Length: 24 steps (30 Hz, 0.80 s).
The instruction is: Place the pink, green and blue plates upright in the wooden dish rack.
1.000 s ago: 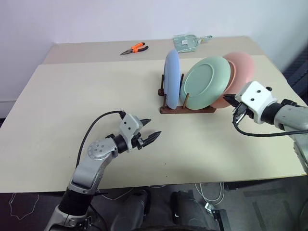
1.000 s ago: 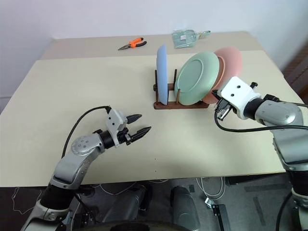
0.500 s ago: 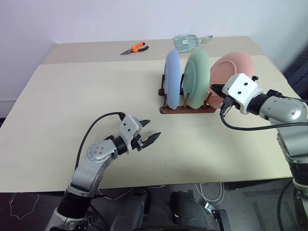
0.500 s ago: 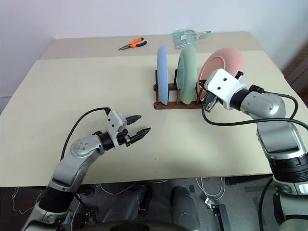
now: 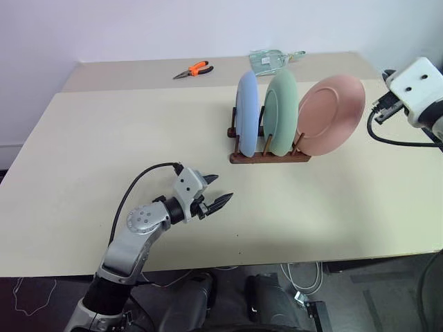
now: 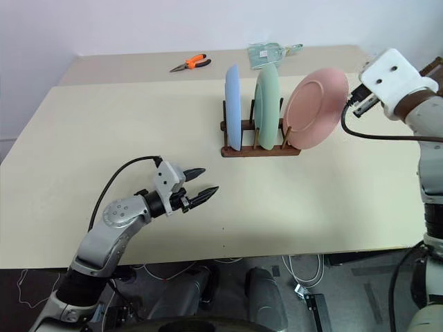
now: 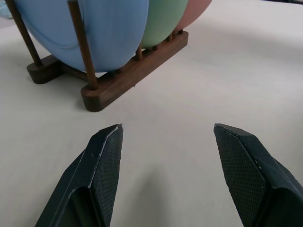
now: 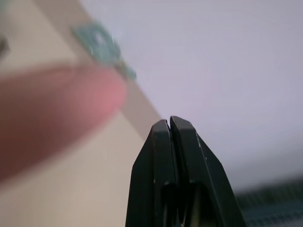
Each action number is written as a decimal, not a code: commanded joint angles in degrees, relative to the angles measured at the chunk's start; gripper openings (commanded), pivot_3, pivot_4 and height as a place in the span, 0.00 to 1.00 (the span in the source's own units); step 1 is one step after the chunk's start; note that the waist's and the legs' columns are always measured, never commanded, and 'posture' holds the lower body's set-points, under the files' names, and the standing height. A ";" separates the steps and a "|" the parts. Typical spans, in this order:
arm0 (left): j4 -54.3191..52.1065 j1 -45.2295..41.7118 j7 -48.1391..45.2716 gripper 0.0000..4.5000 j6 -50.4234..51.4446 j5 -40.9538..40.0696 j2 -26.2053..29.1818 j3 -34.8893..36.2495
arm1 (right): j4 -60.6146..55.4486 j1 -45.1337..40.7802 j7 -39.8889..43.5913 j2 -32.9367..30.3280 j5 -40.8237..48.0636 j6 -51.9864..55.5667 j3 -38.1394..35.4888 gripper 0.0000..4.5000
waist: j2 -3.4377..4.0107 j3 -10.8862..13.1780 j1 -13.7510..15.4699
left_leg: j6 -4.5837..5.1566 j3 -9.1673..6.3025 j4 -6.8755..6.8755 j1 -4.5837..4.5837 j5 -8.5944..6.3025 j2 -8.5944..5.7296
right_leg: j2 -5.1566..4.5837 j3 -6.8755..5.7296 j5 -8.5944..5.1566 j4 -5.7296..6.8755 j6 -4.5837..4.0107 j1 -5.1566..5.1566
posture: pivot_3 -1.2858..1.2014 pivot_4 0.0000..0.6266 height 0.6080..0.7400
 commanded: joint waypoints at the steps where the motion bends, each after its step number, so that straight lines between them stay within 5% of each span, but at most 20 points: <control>1: -0.92 -0.40 -0.18 0.70 -0.91 0.44 -0.03 -0.48 | -1.07 1.66 0.90 0.64 0.00 -2.02 0.24 0.00 | 0.02 0.00 -0.18 | 0.00 0.01 0.00 0.00 0.00 0.00 | 0.00 0.01 0.00 0.01 0.00 -0.01 | 0.52 0.24 0.90; 16: -1.38 0.18 0.80 0.70 -0.69 1.51 -0.37 -1.51 | -5.32 0.12 4.16 4.93 2.60 -1.18 1.04 0.00 | 0.05 0.00 0.06 | 0.02 0.03 0.08 0.01 -0.01 -0.01 | 0.00 0.02 0.00 0.04 0.00 0.03 | 0.52 0.24 0.90; 24: 7.63 1.80 9.72 0.70 -5.06 6.41 3.35 9.72 | 5.82 8.88 1.36 12.38 10.16 -5.15 -5.89 0.00 | 0.12 -0.01 -0.53 | 0.03 0.04 0.06 0.06 0.00 0.00 | 0.04 0.07 0.02 0.11 0.02 0.02 | 0.52 0.24 0.90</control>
